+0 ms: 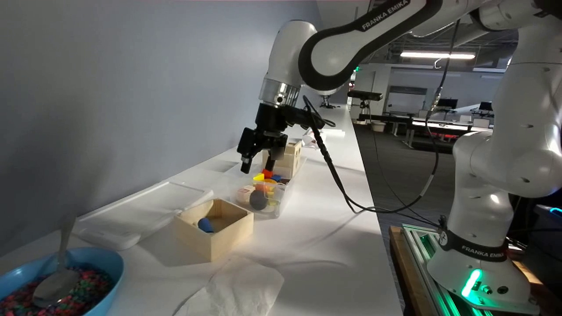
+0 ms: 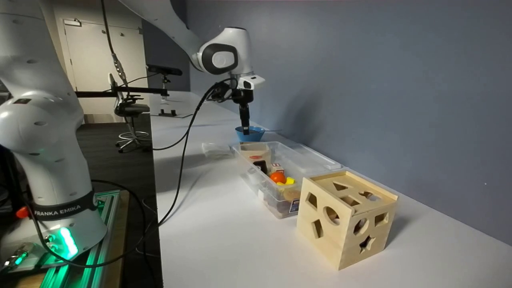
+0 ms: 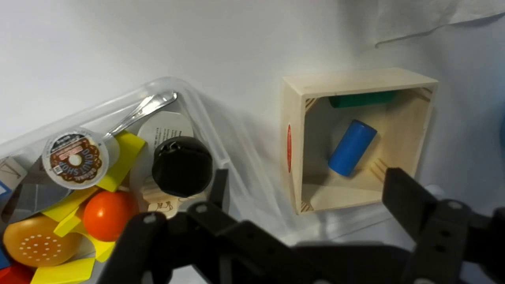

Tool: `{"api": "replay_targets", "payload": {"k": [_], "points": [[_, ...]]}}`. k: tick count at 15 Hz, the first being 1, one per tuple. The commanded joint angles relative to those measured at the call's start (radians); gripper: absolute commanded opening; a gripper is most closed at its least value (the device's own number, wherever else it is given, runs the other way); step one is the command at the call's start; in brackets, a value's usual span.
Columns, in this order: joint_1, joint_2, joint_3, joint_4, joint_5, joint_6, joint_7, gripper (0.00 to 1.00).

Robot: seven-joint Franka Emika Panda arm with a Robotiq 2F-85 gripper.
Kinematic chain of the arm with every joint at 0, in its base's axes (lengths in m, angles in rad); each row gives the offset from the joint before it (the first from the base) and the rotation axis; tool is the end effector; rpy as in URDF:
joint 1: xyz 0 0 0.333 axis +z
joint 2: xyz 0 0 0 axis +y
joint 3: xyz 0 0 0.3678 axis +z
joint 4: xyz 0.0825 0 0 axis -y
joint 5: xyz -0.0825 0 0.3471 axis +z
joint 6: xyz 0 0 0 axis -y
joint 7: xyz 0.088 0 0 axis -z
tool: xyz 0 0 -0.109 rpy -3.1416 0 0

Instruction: Remove the blue object from the box

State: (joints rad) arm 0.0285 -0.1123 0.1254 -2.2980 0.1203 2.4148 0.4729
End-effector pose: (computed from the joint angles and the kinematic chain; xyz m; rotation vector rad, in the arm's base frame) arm 0.4764 0.0765 0.4883 -2.9260 0.5915 -0.2909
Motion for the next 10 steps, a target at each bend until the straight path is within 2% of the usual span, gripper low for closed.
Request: {"api": "replay_targets", "payload": {"k": [1,5,8,9,10], "points": [[0.025,0.126,0.025,0.134,-0.074,-0.064,0.139,1.00],[0.076,0.252,0.017,0.247,-0.125,-0.094,0.264,1.00],[0.115,0.346,-0.004,0.319,-0.143,-0.059,0.382,1.00],[0.125,0.363,-0.008,0.335,-0.134,-0.058,0.385,1.00],[0.117,0.303,-0.010,0.268,-0.108,-0.058,0.323,1.00]]}}
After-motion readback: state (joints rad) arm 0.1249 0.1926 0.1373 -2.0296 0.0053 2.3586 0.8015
